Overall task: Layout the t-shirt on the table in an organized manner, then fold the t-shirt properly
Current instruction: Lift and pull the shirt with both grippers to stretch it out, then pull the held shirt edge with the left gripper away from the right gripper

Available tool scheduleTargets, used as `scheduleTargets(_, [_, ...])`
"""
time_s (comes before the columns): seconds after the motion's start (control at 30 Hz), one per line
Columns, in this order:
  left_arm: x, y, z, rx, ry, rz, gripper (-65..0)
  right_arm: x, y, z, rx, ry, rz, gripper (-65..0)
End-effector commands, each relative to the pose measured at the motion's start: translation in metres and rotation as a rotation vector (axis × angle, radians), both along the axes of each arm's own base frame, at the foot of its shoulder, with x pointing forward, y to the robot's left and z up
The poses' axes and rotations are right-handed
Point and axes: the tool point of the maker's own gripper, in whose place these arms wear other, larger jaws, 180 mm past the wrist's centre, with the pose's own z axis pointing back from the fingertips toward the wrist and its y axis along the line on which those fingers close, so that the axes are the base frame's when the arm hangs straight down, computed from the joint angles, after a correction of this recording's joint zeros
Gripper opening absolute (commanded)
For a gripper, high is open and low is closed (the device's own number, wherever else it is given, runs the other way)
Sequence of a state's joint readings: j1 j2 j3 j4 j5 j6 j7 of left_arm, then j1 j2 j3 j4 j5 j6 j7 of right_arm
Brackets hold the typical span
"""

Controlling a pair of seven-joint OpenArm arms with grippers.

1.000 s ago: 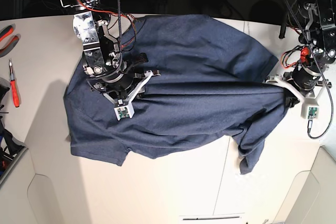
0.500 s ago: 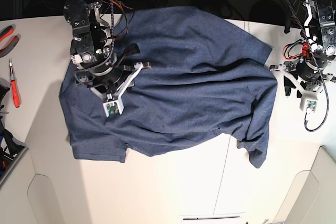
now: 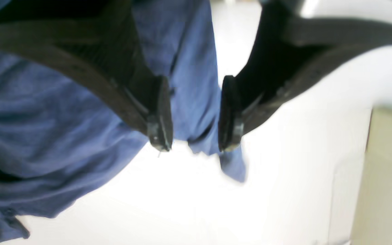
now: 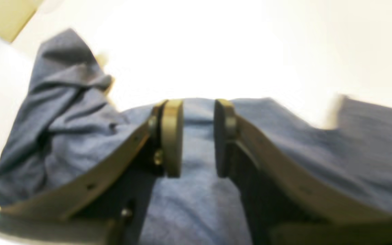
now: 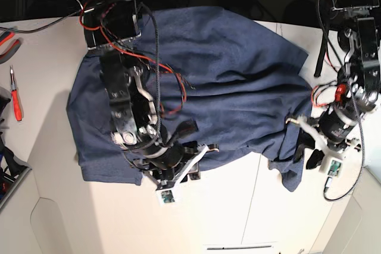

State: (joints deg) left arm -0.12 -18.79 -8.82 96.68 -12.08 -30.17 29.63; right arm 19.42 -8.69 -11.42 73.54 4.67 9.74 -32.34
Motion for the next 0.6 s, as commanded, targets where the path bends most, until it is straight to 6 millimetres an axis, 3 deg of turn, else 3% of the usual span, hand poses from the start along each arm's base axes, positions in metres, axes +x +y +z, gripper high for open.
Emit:
scheduleTargets(0.0, [0.013,-0.005,0.01,0.022,-0.042,-0.022,-39.0,0.012,0.005,0.007,-0.003,-0.028,0.012,-49.0])
scheduleTargets(0.13, [0.042,-0.011,-0.02,0.148,0.004,-0.064,-38.9,0.018,0.014,-0.023,-0.07,0.022,0.059,-49.0])
scheduleTargets(0.23, [0.064,-0.001,-0.04,0.237,0.054,-0.054,-38.9,0.019,0.009,-0.043,-0.113,0.044,0.061,-49.0])
scheduleTargets(0.33, [0.085,0.015,-0.048,0.329,0.076,-0.031,-38.9,0.019,0.006,-0.056,-0.135,0.045,0.061,-49.1])
scheduleTargets(0.47, [0.1,0.03,-0.064,0.393,0.136,-0.018,-38.9,0.012,-0.001,-0.077,-0.185,0.076,0.066,-57.2])
scheduleTargets(0.57, [0.099,0.035,-0.076,0.369,0.182,-0.004,-38.9,0.007,-0.003,-0.085,-0.193,0.099,0.069,-58.0])
